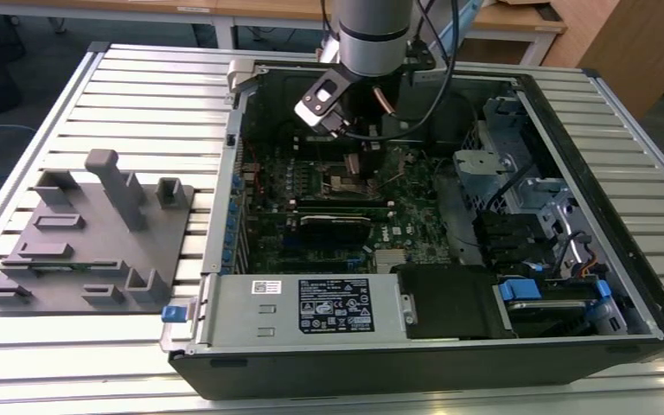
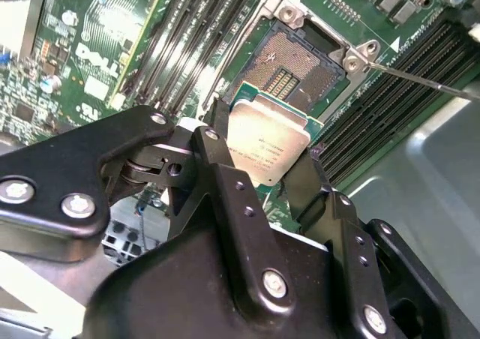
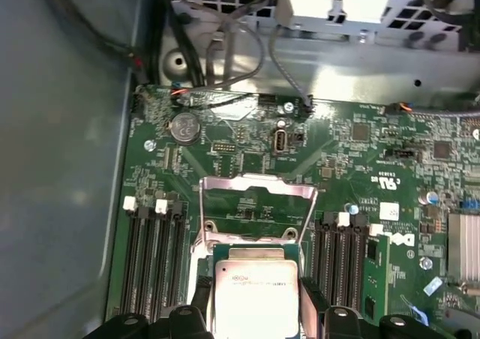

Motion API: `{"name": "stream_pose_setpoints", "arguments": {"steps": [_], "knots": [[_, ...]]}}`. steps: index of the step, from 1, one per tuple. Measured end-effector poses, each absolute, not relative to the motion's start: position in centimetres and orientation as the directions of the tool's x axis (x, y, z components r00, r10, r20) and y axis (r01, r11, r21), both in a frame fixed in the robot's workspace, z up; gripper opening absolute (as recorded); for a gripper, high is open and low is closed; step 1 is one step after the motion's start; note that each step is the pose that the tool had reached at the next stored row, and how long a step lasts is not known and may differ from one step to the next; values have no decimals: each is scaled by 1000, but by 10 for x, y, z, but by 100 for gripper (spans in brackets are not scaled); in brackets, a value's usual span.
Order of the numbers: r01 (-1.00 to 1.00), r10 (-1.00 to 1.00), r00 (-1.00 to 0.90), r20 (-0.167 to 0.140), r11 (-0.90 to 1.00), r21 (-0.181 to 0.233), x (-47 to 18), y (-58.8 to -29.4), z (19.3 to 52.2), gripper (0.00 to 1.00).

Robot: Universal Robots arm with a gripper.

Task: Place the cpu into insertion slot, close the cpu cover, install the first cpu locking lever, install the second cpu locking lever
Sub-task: 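Place the cpu into insertion slot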

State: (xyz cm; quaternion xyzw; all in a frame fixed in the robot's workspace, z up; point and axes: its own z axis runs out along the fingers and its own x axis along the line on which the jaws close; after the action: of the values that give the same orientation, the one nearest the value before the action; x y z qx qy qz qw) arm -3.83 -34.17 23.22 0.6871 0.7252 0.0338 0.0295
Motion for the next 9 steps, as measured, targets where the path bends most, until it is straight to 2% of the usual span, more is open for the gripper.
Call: {"name": "stream_pose_setpoints", "arguments": {"steps": [9], "knots": [[995, 999, -38, 4, 37, 90, -38, -342, 232, 54]]}}
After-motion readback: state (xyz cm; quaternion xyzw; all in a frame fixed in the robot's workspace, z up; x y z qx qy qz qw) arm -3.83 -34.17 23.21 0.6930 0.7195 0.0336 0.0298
